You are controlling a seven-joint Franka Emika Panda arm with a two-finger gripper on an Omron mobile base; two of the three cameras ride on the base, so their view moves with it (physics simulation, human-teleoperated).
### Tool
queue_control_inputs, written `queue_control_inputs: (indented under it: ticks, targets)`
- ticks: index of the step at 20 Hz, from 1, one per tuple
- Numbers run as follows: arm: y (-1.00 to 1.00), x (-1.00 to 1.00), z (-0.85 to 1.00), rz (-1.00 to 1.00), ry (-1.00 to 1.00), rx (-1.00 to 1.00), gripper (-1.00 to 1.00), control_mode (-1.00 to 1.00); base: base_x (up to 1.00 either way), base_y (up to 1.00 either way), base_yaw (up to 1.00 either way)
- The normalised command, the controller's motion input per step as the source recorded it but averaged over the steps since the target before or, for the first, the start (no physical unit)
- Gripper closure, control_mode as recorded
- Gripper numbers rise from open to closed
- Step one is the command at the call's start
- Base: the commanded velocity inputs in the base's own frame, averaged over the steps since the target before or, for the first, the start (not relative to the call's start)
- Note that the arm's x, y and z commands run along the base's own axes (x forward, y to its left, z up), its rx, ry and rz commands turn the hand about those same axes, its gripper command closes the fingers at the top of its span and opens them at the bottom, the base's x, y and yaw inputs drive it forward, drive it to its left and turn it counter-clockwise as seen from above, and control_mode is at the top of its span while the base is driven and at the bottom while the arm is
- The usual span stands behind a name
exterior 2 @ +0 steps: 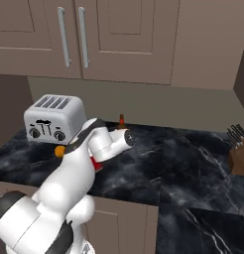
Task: Place the liquor and beer on the top shelf of the fridge to keep them out of children's reach, and place the orange on lower shelves for easy access.
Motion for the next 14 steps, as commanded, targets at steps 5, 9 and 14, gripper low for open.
queue_control_inputs:
  ticks: [5,9,14]
  targets:
    - [0.04,0.24,-0.25,0.02,0.00,0.00,-1.00,-1.00,0.00,0.00,0.00]
    - [0.00,0.23,-0.23,0.01,0.00,0.03,-1.00,-1.00,0.00,0.00,0.00]
    - [0.00,0.22,-0.18,0.00,-0.03,0.04,-1.00,-1.00,0.00,0.00,0.00]
